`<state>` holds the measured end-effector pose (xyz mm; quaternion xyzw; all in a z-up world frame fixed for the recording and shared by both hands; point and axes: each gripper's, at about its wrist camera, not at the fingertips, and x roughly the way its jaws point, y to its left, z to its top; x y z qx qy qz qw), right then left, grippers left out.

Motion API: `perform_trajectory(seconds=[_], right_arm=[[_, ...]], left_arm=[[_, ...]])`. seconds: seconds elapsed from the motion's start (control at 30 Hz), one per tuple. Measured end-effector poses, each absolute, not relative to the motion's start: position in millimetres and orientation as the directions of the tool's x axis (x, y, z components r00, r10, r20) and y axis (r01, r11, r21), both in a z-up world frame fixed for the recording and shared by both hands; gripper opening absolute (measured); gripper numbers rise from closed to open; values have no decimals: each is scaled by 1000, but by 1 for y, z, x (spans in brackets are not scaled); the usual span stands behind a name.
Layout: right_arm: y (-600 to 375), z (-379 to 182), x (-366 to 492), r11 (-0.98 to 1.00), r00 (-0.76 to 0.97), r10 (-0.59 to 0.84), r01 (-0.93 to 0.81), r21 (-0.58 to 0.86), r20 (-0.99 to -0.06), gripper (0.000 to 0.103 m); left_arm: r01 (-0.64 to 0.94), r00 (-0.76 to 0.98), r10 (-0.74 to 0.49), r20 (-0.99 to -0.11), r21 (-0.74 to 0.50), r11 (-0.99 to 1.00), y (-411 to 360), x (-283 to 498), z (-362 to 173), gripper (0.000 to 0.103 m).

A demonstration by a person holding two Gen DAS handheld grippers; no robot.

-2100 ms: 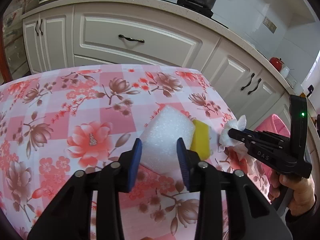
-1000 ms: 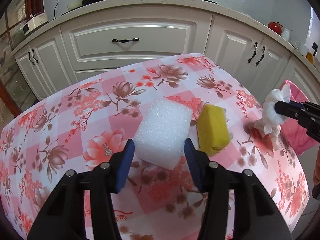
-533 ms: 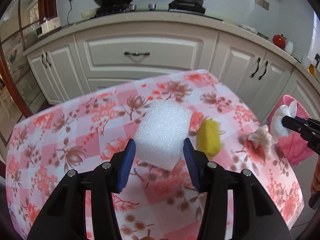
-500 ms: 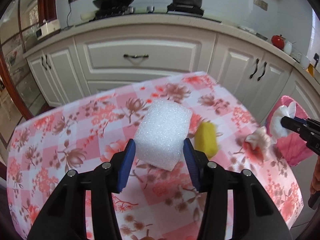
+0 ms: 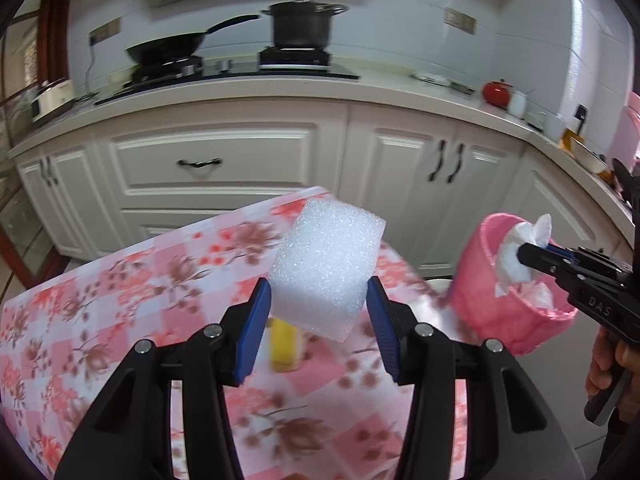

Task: Collect trash
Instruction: 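Carry the foam block and tissue over the pink bin with both tools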

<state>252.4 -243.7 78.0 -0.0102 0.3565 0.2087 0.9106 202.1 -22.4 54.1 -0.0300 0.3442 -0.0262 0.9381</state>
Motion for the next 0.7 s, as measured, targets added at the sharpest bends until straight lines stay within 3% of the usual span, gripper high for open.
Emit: perform_trajectory(seconds=[0.33,0.7], right_arm=[[-308,83,259,949,703,299,-289,125,-645,20],[-361,73,267,969,716,243,-207,134,-654,20]], left_arm=[[165,750,-192,-633,-103,981,-98,227,65,48],[240,726,-242,-643,-92,966,-148,246,68,48]])
